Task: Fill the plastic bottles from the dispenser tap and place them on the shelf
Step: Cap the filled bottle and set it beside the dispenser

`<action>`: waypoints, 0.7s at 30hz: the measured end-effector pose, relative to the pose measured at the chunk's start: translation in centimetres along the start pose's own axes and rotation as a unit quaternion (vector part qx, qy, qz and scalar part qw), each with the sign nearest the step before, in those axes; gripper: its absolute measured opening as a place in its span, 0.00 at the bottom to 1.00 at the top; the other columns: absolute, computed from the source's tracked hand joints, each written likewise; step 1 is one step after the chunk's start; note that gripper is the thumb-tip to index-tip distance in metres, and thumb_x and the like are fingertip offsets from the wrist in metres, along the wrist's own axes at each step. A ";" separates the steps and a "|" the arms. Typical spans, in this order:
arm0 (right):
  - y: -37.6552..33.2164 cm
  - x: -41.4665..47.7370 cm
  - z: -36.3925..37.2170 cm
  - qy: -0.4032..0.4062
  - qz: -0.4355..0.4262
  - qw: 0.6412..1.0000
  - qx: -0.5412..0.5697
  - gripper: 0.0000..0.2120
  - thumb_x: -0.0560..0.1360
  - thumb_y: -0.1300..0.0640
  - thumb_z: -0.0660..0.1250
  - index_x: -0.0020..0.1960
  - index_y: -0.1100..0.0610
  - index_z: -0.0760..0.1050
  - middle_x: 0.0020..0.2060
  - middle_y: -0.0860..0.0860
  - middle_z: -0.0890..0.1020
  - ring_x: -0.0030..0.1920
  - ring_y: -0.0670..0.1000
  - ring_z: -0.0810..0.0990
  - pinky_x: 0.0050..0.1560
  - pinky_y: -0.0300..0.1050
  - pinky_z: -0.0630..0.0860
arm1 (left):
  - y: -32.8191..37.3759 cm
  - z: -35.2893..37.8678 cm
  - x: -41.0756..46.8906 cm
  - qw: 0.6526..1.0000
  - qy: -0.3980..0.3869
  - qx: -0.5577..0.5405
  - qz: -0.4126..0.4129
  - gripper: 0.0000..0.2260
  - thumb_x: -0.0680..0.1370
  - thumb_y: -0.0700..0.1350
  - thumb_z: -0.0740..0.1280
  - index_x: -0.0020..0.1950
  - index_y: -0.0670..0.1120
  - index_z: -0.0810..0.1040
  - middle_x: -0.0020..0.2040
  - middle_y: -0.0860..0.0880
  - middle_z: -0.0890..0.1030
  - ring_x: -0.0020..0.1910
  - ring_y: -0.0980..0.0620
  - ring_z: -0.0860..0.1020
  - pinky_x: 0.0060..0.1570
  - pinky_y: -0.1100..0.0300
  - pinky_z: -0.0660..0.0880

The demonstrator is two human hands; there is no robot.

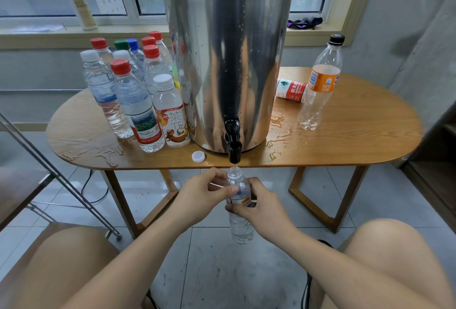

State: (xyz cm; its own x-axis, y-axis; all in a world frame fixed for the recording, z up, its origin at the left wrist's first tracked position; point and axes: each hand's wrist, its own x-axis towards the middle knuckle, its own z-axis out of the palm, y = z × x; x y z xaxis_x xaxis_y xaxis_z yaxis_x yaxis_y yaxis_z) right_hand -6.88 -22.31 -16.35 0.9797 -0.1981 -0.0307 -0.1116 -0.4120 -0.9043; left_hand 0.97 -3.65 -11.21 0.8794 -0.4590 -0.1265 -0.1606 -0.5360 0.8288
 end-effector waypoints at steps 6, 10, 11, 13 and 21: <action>0.1 0.0 0.0 0.000 0.000 1.000 -0.002 0.26 0.71 0.42 0.83 0.63 0.40 0.74 0.55 0.39 0.85 0.54 0.41 0.85 0.57 0.46 0.84 | -0.1 0.0 0.1 1.000 -0.004 -0.001 -0.003 0.18 0.79 0.61 0.76 0.67 0.58 0.81 0.57 0.61 0.85 0.56 0.61 0.84 0.59 0.54 0.84; 0.0 0.0 0.0 -0.002 -0.001 1.000 -0.006 0.26 0.71 0.42 0.83 0.63 0.41 0.74 0.55 0.39 0.85 0.54 0.40 0.84 0.58 0.45 0.84 | -0.2 0.1 0.1 1.000 -0.001 0.001 -0.002 0.17 0.79 0.61 0.76 0.66 0.59 0.81 0.57 0.61 0.85 0.55 0.61 0.84 0.59 0.54 0.84; 0.0 0.0 0.0 -0.003 0.000 1.000 -0.007 0.26 0.71 0.42 0.83 0.63 0.41 0.74 0.55 0.39 0.85 0.54 0.40 0.84 0.58 0.45 0.84 | -0.3 0.1 0.1 1.000 -0.001 0.002 -0.002 0.17 0.79 0.61 0.76 0.66 0.59 0.81 0.57 0.61 0.85 0.55 0.61 0.84 0.59 0.53 0.84; 0.0 0.0 -0.1 -0.004 0.000 1.000 -0.008 0.27 0.71 0.42 0.83 0.64 0.41 0.74 0.56 0.39 0.85 0.55 0.41 0.84 0.58 0.45 0.84 | -0.3 0.1 0.2 1.000 -0.001 0.001 -0.002 0.17 0.79 0.61 0.76 0.66 0.59 0.81 0.57 0.61 0.85 0.56 0.61 0.84 0.59 0.53 0.84; -0.1 -0.1 0.0 -0.005 0.004 1.000 -0.008 0.26 0.71 0.42 0.83 0.63 0.41 0.73 0.55 0.40 0.85 0.54 0.41 0.84 0.58 0.45 0.84 | -0.4 0.1 0.2 1.000 0.002 -0.003 -0.001 0.16 0.79 0.61 0.76 0.64 0.60 0.82 0.56 0.61 0.85 0.54 0.62 0.84 0.58 0.54 0.84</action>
State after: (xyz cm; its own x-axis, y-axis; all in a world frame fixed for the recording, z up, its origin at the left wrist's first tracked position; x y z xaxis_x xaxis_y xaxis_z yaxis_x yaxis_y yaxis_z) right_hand -6.92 -22.22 -16.22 0.9805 -0.1924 -0.0413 -0.1212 -0.4254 -0.8968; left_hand 1.13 -3.57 -11.59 0.8812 -0.4559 -0.1253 -0.1566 -0.5316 0.8324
